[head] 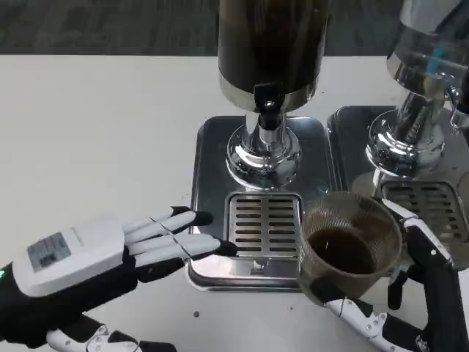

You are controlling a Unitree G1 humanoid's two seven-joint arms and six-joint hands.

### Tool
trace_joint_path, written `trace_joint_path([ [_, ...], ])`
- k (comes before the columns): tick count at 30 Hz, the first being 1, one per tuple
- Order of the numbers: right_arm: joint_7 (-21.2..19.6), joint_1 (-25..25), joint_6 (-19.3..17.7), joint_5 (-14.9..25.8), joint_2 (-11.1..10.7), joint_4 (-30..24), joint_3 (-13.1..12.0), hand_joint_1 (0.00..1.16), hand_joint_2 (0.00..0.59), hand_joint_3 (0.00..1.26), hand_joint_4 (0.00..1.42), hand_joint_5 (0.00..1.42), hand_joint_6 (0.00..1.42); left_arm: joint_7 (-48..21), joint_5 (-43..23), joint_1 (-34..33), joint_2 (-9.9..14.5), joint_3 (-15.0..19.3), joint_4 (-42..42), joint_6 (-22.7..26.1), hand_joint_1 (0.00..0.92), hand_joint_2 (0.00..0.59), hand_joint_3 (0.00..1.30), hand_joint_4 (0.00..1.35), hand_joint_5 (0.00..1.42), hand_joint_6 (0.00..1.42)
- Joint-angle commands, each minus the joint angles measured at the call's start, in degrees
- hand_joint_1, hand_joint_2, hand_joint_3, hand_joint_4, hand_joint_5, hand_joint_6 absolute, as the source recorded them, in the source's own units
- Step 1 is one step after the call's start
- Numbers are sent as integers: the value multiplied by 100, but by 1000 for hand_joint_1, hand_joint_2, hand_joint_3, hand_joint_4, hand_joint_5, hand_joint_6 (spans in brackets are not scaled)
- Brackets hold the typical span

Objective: Grasp the cup under the faucet to collect the drink, then remove the cup.

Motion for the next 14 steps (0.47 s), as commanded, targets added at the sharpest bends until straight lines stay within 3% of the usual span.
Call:
trace_joint_path([
  [1,-91,-48,-273,57,58,-98,-22,768,196,693,792,946,1286,71,-1,-77,133,-68,33,16,0,154,106,0,0,0],
  [14,-63,-16,-269,83,71,-126,-42,776,195,694,792,946,1286,65,-51,-72,157,-113,42,89,0,154,106,0,0,4],
])
